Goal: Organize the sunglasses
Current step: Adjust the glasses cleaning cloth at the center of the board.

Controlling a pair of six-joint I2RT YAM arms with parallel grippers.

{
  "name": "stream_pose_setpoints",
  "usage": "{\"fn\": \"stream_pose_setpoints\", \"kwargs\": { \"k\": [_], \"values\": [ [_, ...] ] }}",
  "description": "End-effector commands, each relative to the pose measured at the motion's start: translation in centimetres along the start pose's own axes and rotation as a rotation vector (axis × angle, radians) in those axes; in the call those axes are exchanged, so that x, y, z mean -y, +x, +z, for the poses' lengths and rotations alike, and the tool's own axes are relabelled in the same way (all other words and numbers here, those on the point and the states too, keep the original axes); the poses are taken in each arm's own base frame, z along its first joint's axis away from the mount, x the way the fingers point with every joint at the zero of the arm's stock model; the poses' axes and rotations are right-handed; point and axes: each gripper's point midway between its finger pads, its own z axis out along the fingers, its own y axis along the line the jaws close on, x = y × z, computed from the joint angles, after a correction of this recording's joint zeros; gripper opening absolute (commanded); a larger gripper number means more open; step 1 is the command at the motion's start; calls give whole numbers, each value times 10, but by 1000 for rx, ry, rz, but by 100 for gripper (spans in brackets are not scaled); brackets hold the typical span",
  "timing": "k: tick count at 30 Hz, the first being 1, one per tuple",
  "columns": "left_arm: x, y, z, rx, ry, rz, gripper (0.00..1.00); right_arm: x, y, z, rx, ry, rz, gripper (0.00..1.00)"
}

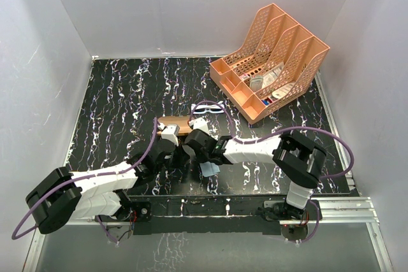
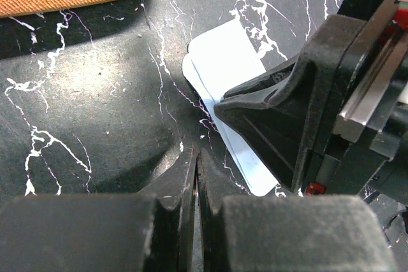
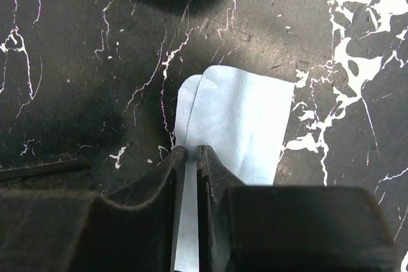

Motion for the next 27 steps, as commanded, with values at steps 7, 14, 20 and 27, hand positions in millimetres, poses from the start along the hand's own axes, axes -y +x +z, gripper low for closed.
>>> {"fn": "stream_pose_setpoints", "kwargs": {
  "k": [7,14,20,27],
  "values": [
    [3,-2,1,5,14,-14,0,-2,3,-12,-9,-38,8,12],
    [4,-3,1,7,15,-13,0,-2,3,-12,-11,-44,11,9],
    [4,-2,1,5,18,-14,0,-1,2,-13,-7,-42,14,11],
    [5,-2,2,3,17,-14,0,1,-2,-16,3,-43,20,13]
  ]
}}
